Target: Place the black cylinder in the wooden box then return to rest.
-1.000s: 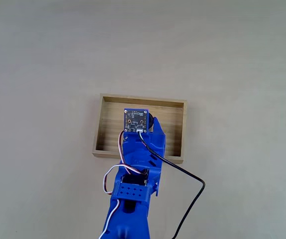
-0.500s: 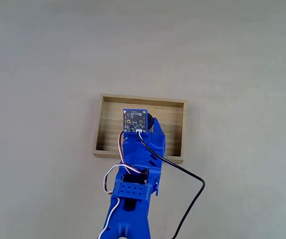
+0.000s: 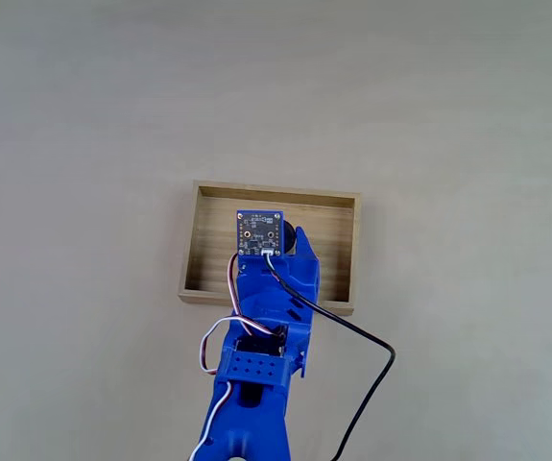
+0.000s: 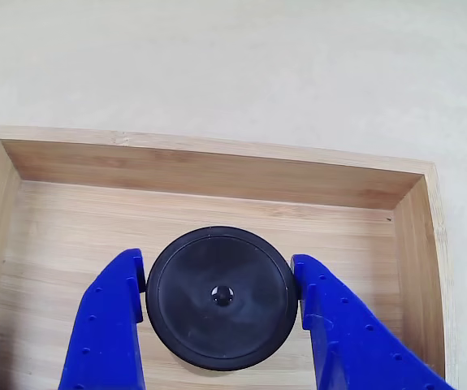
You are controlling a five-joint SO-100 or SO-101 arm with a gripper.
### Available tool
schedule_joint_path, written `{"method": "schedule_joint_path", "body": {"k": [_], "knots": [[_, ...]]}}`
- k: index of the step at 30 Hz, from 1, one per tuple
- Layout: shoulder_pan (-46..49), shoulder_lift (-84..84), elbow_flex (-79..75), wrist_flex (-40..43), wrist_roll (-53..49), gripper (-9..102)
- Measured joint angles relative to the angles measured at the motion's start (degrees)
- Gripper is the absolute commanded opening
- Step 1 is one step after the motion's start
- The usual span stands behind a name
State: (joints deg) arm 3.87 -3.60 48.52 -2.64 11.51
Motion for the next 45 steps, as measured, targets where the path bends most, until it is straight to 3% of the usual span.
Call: {"method": "schedule_joint_path", "body": {"k": [29, 37, 45], "knots": [[1.7, -3.3, 0.0, 0.4, 5.0, 33], [1.7, -8.4, 0.0, 4.4, 2.3, 32], [-1.0, -17.8, 0.0, 13.7, -2.4, 32]]}}
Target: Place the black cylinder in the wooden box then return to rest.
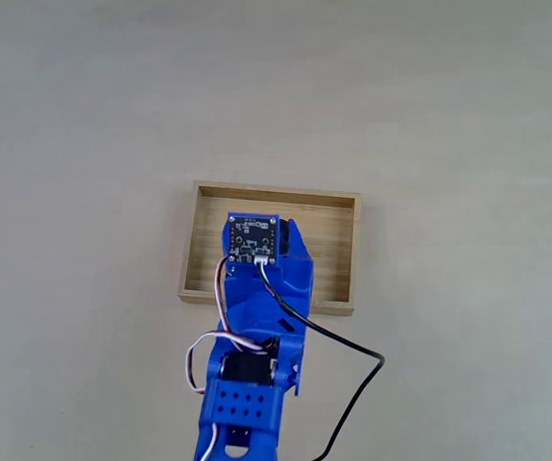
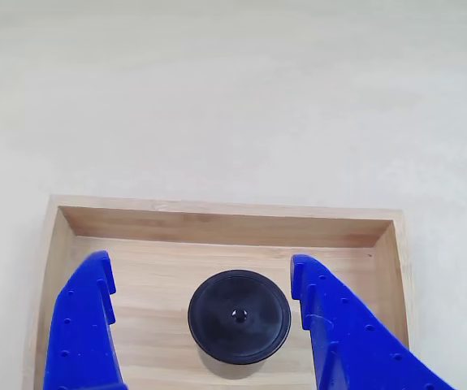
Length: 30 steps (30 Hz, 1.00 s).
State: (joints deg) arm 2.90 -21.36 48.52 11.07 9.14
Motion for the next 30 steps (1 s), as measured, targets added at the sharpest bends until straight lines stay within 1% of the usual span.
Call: {"method": "schedule_joint_path", "body": {"k": [4, 12, 18, 22, 24, 26, 28, 30], "knots": [[-0.1, -6.2, 0.0, 6.4, -2.5, 32], [-0.2, -19.3, 0.0, 22.6, -6.2, 32], [-0.3, -30.4, 0.0, 34.9, -6.5, 28], [-1.8, -39.6, 1.4, 42.6, -6.5, 19], [-2.4, -44.6, 2.4, 46.9, -6.5, 9], [-2.4, -49.3, 3.3, 50.7, -6.5, 3], [-2.4, -53.5, 4.6, 54.1, -6.7, 0], [-2.3, -57.0, 6.2, 56.8, -7.1, 0]]}}
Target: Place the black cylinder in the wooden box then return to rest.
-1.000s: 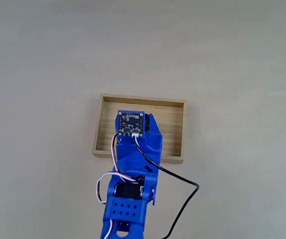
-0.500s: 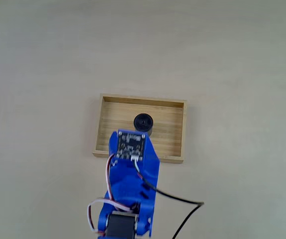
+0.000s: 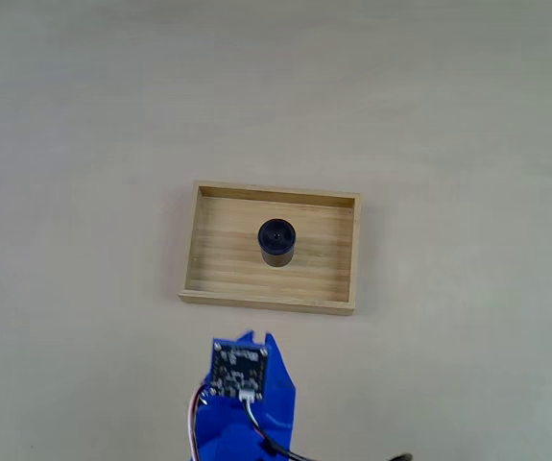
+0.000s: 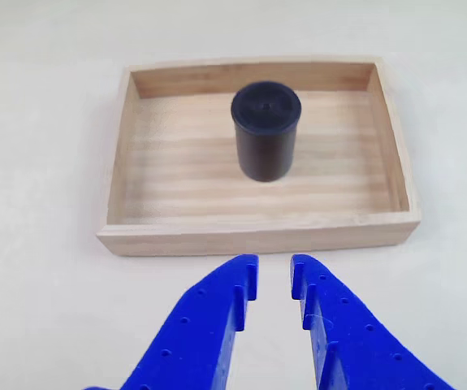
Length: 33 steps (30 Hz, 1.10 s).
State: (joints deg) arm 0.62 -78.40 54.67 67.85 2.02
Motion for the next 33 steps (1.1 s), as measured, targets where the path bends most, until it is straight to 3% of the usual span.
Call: {"method": "schedule_joint_path", "body": {"k": [10, 33], "knots": [[1.2, -13.5, 11.3, 7.5, -2.5, 0], [1.2, -19.8, 33.5, 11.4, -4.2, 0]]}}
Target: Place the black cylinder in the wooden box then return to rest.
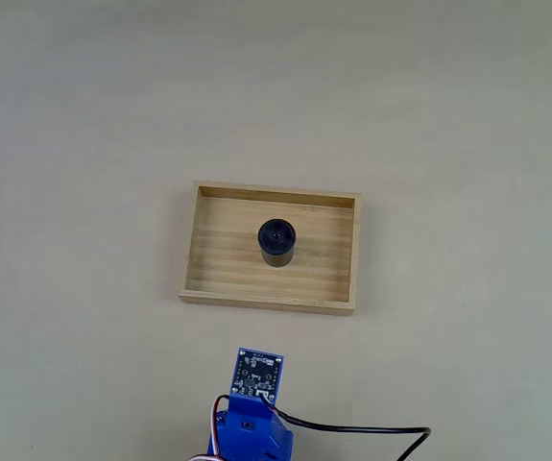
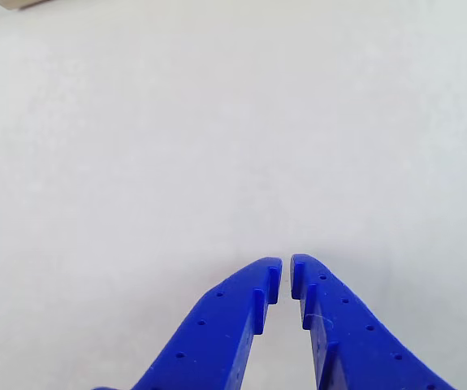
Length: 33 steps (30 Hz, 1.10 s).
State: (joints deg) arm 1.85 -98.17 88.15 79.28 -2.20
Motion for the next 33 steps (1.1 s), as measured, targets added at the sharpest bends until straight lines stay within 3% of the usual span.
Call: {"method": "schedule_joint_path", "body": {"k": [33], "knots": [[0.0, 0.0, 2.3, 0.4, 1.4, 0]]}}
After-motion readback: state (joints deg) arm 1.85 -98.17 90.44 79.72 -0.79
